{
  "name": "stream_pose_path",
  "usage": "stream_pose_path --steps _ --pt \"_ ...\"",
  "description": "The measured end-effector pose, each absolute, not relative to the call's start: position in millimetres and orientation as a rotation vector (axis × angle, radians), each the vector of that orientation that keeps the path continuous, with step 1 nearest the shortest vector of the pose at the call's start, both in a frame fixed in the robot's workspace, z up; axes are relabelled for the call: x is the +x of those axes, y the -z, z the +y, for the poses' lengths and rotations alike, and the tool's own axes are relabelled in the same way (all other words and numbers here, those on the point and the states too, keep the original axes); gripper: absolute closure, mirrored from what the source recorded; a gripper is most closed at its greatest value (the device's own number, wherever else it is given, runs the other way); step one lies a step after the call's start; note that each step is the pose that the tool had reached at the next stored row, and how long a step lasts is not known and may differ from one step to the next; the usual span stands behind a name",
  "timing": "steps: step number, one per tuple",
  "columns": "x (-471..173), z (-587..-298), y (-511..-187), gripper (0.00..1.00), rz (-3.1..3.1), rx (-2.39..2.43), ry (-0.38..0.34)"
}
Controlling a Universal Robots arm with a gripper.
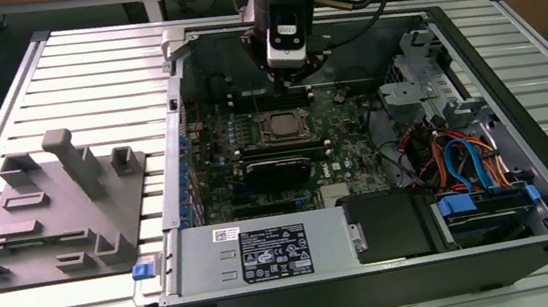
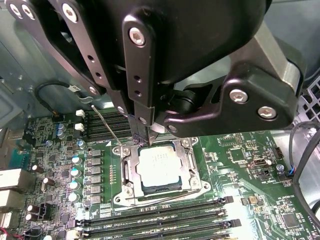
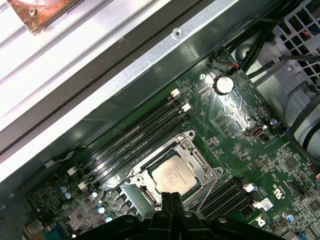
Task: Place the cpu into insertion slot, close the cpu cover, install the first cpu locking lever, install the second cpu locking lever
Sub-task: 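Install the first cpu locking lever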
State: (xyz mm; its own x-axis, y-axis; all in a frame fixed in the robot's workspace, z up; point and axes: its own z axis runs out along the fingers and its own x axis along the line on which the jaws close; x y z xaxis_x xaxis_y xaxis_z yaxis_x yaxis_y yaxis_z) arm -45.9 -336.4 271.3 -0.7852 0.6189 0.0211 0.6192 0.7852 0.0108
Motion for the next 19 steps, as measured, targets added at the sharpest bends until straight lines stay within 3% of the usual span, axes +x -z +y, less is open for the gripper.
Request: stream_pose_path --steps 19 --pt "-53.0 -336.4 -271.2 0.9 -2.988 -0.913 0.027"
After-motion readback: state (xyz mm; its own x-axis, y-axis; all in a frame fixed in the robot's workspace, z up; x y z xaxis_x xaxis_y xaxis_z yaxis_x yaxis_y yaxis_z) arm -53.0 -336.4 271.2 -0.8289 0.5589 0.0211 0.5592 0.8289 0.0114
